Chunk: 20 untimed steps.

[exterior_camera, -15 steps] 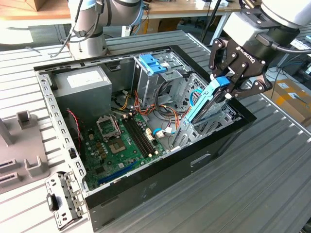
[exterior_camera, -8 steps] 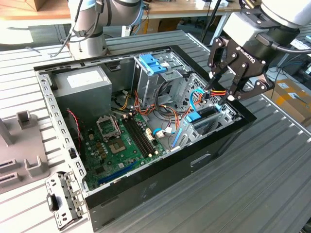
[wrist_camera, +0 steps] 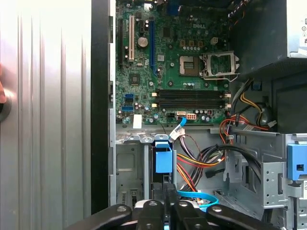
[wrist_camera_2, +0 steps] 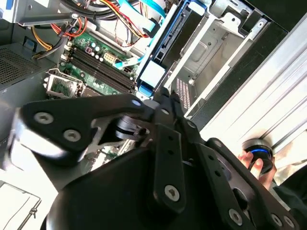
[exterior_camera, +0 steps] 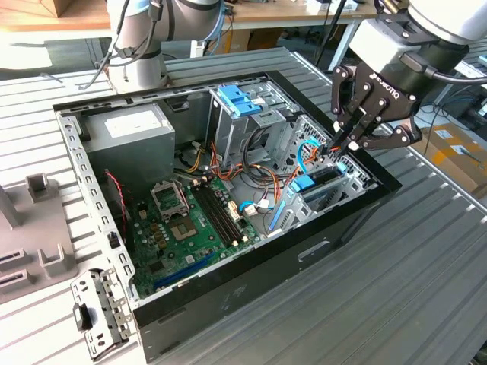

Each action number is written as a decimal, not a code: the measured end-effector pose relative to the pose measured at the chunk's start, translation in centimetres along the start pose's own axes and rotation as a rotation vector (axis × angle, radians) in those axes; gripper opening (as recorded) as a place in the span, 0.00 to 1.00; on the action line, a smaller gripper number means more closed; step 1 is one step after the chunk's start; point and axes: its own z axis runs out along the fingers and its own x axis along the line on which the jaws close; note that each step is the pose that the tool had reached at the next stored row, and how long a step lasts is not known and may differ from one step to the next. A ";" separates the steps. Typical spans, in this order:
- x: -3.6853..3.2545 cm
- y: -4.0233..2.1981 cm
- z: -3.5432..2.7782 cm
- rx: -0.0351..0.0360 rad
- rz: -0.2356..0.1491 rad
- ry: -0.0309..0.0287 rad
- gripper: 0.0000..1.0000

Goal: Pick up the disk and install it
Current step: 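Insert the disk into the insertion slot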

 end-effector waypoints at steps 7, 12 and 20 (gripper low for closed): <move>0.00 0.00 0.03 0.0000 0.000 0.0000 0.11; 0.01 -0.08 0.06 0.0000 0.000 -0.0001 0.11; 0.00 -1.32 0.18 -0.0002 0.000 0.0001 0.11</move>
